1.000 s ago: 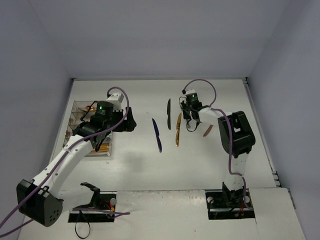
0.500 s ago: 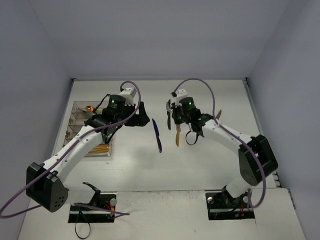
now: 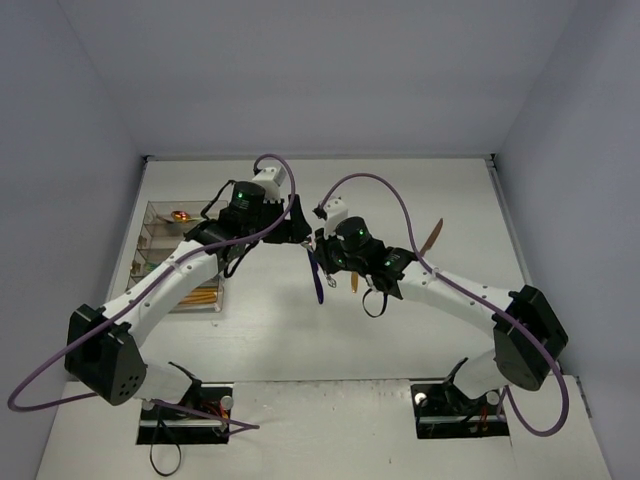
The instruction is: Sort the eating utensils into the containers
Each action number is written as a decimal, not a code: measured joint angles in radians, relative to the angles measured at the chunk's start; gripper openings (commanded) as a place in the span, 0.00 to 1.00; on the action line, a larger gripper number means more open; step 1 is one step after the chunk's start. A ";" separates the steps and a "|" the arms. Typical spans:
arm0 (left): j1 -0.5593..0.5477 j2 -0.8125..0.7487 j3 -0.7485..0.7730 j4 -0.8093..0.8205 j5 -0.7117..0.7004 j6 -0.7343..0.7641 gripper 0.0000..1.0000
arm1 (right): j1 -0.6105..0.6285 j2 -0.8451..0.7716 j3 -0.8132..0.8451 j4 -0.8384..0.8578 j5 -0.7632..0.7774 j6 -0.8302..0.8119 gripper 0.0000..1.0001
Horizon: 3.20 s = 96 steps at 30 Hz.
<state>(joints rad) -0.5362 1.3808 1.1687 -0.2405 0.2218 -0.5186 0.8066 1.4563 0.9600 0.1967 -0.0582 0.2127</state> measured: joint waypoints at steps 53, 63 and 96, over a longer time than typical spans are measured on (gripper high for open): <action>0.645 0.094 -0.018 0.081 -0.201 -0.207 0.00 | -0.061 -0.132 -0.155 0.054 0.082 0.052 0.56; 0.779 0.379 0.135 0.123 -0.216 -0.284 0.01 | -0.084 -0.184 -0.205 0.052 0.078 0.053 0.56; 0.070 0.233 0.201 -0.159 -0.337 -0.141 0.63 | -0.182 -0.307 -0.307 -0.012 0.171 0.155 0.58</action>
<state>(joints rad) -0.4660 1.6135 1.3695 -0.4000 -0.1156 -0.6599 0.6248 1.1497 0.6533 0.1851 0.1129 0.3677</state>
